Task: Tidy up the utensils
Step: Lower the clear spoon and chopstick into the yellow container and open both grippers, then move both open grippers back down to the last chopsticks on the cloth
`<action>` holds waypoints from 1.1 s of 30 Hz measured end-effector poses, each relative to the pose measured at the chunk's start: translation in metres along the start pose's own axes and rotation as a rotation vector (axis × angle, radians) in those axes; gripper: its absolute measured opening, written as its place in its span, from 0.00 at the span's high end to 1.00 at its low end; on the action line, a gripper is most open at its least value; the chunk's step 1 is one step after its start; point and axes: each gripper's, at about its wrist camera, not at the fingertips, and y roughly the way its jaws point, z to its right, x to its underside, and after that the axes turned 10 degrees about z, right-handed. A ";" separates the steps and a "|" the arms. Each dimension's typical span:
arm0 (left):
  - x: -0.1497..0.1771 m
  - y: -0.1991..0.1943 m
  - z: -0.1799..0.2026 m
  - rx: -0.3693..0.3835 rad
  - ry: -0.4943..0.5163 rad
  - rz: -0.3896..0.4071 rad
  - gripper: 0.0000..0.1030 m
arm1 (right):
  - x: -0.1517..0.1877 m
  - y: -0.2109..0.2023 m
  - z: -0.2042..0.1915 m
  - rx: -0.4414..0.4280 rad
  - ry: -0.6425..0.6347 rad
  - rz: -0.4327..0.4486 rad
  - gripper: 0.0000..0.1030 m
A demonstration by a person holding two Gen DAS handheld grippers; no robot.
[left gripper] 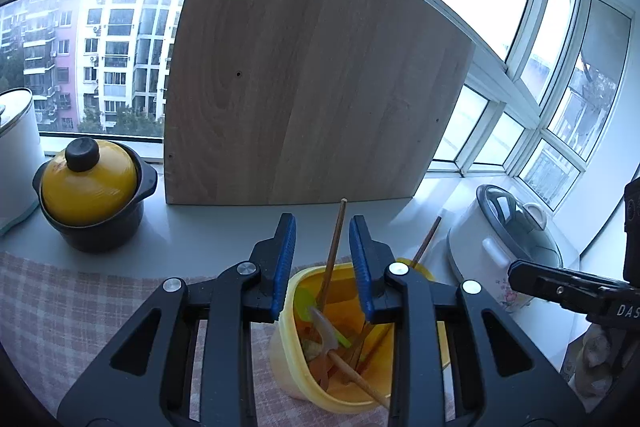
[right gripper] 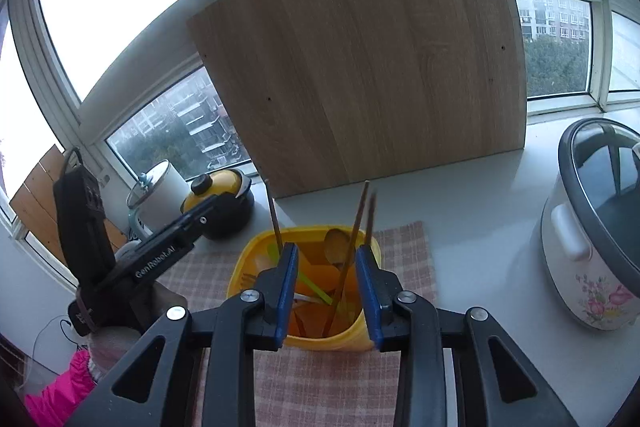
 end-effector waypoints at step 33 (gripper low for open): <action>0.040 -0.100 -0.049 -0.124 0.120 -0.099 0.55 | 0.073 -0.033 -0.039 0.054 -0.077 -0.038 0.29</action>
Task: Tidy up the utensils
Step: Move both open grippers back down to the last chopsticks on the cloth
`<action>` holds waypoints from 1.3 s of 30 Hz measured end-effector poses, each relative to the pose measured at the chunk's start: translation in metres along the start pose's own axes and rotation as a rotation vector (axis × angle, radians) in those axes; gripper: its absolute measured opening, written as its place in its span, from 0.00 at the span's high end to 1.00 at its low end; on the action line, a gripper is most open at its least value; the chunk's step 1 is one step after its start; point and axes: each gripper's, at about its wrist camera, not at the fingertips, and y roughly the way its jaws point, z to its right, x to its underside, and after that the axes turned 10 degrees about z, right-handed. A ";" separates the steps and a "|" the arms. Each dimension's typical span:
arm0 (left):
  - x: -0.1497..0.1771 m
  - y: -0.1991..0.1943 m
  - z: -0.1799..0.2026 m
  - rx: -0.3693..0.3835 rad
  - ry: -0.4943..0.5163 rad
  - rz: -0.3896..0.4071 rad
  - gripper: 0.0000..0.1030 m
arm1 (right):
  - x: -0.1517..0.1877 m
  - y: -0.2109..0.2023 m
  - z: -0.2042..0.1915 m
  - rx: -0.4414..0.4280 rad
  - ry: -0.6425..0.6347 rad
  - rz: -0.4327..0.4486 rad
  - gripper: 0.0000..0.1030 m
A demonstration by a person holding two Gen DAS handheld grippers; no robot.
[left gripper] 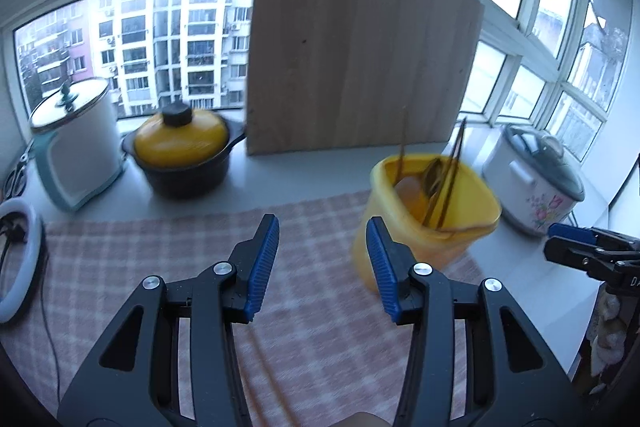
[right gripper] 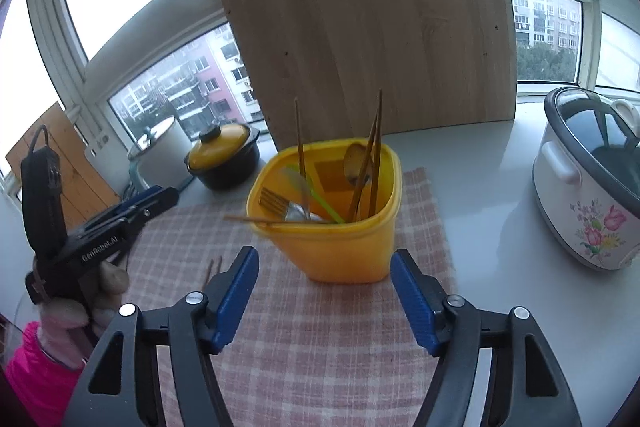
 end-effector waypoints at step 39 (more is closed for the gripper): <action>0.107 0.072 -0.071 -0.130 -0.087 -0.495 0.77 | 0.075 0.017 -0.039 -0.069 -0.033 -0.162 0.28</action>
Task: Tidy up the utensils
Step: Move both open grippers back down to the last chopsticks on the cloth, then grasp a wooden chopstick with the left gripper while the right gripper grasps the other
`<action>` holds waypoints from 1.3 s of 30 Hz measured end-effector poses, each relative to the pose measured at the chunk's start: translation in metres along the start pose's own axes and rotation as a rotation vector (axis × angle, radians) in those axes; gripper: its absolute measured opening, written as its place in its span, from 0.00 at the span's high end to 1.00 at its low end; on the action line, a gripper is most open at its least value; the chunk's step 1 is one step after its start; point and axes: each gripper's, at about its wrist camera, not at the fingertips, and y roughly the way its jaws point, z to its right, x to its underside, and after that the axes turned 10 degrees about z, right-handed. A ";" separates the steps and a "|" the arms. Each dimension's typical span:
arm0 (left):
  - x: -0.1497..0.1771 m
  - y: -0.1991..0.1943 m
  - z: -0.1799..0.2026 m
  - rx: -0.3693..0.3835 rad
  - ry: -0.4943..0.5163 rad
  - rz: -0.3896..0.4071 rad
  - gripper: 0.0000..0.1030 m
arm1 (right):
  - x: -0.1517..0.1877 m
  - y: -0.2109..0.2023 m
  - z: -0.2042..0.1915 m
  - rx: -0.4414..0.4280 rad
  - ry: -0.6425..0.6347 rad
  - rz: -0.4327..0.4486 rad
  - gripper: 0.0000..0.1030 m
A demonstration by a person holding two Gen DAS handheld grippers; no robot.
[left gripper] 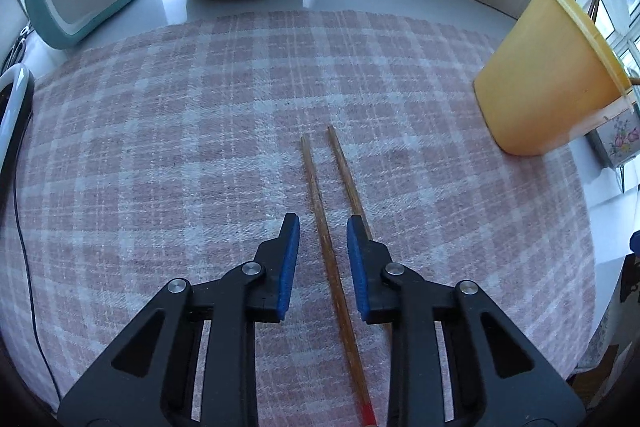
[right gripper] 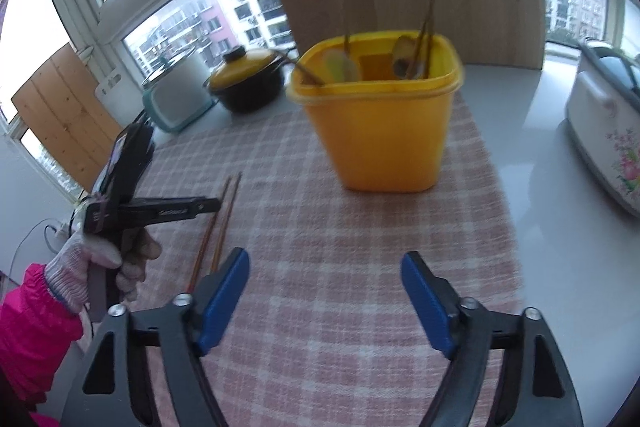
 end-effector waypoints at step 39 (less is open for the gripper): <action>0.032 -0.027 -0.071 0.021 -0.178 0.022 0.95 | -0.024 0.217 -0.104 -0.084 -0.020 -0.408 0.83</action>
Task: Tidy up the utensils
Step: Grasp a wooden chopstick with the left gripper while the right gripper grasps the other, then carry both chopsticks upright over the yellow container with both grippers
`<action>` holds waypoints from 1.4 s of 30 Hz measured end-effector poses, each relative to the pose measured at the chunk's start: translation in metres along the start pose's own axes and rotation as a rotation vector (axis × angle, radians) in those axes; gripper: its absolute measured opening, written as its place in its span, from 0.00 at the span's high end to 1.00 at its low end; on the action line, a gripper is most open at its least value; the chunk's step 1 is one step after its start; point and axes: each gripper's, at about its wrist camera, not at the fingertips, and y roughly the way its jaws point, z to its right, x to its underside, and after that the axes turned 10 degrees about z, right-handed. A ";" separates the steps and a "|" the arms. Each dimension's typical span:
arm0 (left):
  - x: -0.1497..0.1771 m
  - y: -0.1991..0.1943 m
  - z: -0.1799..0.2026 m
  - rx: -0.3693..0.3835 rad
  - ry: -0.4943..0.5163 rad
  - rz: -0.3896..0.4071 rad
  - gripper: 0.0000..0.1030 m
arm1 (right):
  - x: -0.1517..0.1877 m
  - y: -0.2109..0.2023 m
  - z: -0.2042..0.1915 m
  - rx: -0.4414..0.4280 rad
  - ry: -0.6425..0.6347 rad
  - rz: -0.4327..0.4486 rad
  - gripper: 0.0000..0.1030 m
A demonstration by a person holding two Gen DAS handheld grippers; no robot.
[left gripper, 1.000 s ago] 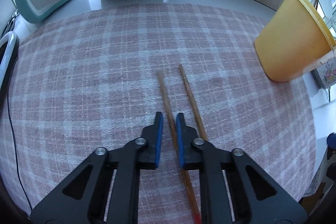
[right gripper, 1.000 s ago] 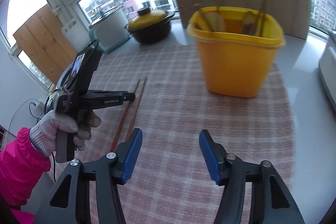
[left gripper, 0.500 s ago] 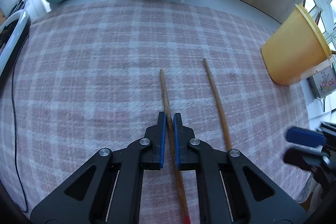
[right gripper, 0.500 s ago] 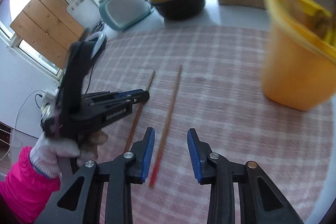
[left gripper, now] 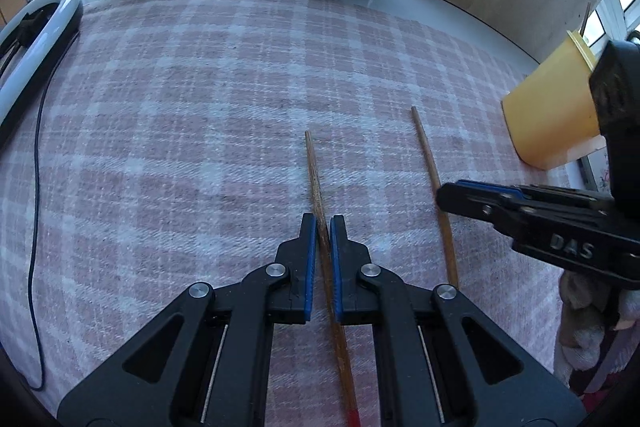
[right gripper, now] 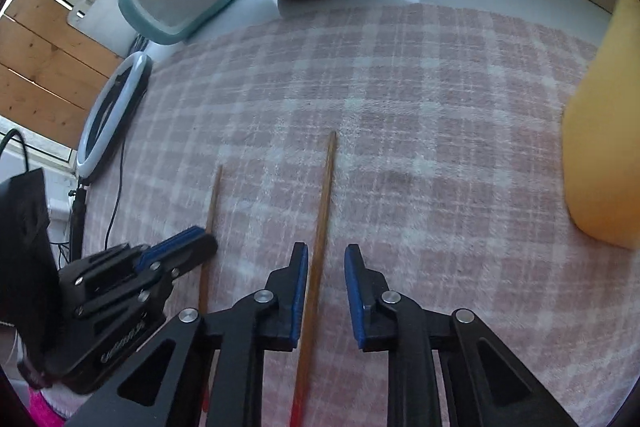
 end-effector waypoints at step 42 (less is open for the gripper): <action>-0.016 -0.125 0.065 0.163 0.040 0.296 0.97 | 0.059 -0.194 0.028 -0.087 0.004 0.457 0.97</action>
